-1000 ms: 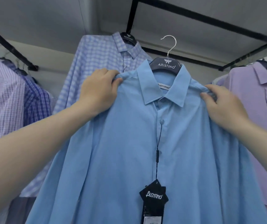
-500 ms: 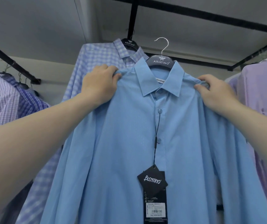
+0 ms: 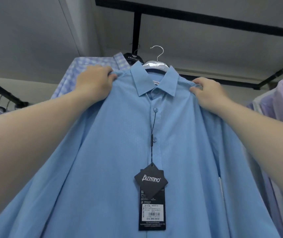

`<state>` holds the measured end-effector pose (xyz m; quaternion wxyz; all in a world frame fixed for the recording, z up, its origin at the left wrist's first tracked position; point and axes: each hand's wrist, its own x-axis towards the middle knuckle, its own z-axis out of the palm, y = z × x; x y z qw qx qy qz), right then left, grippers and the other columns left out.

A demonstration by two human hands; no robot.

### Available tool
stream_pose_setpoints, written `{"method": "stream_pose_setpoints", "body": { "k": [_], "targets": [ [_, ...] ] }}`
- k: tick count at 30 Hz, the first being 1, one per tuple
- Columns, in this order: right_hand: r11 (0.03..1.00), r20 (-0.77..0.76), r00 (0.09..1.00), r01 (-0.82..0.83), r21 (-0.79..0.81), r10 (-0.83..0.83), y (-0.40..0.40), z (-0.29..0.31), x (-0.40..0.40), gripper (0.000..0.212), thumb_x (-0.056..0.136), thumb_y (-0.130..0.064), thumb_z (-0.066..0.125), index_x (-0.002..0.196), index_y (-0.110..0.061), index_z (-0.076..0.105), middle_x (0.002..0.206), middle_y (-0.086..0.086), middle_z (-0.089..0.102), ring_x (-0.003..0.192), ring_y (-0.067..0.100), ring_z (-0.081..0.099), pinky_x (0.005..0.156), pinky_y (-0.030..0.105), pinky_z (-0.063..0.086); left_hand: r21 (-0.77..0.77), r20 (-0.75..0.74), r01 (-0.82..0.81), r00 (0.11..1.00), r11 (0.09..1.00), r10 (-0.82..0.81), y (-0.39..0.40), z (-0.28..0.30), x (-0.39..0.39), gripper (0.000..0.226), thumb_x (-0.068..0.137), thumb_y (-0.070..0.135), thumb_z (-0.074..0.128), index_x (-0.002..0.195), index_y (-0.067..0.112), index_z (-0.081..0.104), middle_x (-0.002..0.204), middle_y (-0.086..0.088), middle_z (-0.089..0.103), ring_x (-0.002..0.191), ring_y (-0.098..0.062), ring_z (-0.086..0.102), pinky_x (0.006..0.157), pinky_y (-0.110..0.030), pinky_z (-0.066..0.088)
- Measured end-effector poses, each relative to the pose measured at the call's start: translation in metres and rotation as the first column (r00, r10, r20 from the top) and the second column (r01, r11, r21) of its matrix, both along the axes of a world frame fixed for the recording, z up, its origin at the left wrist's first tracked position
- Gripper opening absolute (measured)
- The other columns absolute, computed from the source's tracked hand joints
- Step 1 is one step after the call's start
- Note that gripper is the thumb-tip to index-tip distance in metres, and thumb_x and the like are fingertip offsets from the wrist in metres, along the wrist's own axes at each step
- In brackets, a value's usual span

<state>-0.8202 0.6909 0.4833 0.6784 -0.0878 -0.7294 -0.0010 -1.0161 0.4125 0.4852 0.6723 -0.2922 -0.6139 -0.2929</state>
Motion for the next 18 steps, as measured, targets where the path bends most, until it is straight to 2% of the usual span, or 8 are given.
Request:
{"method": "stream_pose_setpoints", "body": {
  "k": [8, 11, 14, 18],
  "targets": [
    [1.0, -0.049, 0.999, 0.012, 0.004, -0.011, 0.014, 0.051, -0.034, 0.028, 0.094, -0.031, 0.051, 0.116, -0.02, 0.064, 0.122, 0.007, 0.065, 0.111, 0.032, 0.055, 0.079, 0.032, 0.036, 0.037, 0.035, -0.06, 0.998, 0.998, 0.058, 0.012, 0.044, -0.016, 0.04, 0.099, 0.041, 0.036, 0.109, 0.015, 0.065, 0.117, -0.015, 0.065, 0.111, -0.036, 0.055, 0.077, -0.043, 0.042],
    [1.0, -0.067, 0.998, 0.017, 0.012, -0.016, 0.017, 0.065, -0.044, 0.028, 0.095, -0.031, 0.05, 0.116, -0.018, 0.063, 0.122, 0.008, 0.065, 0.111, 0.032, 0.056, 0.08, 0.034, 0.039, 0.045, 0.012, -0.102, 0.995, 0.994, 0.101, 0.014, 0.06, -0.017, 0.04, 0.1, 0.039, 0.036, 0.113, 0.014, 0.064, 0.118, -0.017, 0.062, 0.114, -0.037, 0.051, 0.078, -0.044, 0.038],
    [1.0, -0.059, 0.998, 0.001, 0.0, -0.001, 0.016, 0.079, -0.053, 0.028, 0.095, -0.03, 0.05, 0.116, -0.019, 0.063, 0.123, 0.007, 0.065, 0.11, 0.031, 0.057, 0.085, 0.038, 0.044, 0.048, 0.014, -0.1, 0.995, 0.994, 0.099, 0.013, 0.079, -0.017, 0.04, 0.099, 0.04, 0.037, 0.113, 0.015, 0.065, 0.117, -0.016, 0.063, 0.114, -0.037, 0.051, 0.081, -0.045, 0.042],
    [1.0, -0.064, 0.998, -0.022, 0.009, 0.022, 0.011, 0.103, -0.059, 0.027, 0.092, -0.031, 0.052, 0.113, -0.022, 0.065, 0.121, 0.008, 0.066, 0.108, 0.031, 0.058, 0.083, 0.036, 0.044, 0.08, 0.027, -0.09, 0.996, 0.993, 0.088, 0.009, 0.103, -0.022, 0.038, 0.099, 0.039, 0.038, 0.117, 0.02, 0.065, 0.12, -0.013, 0.064, 0.114, -0.036, 0.052, 0.086, -0.046, 0.042]
  ]
}}
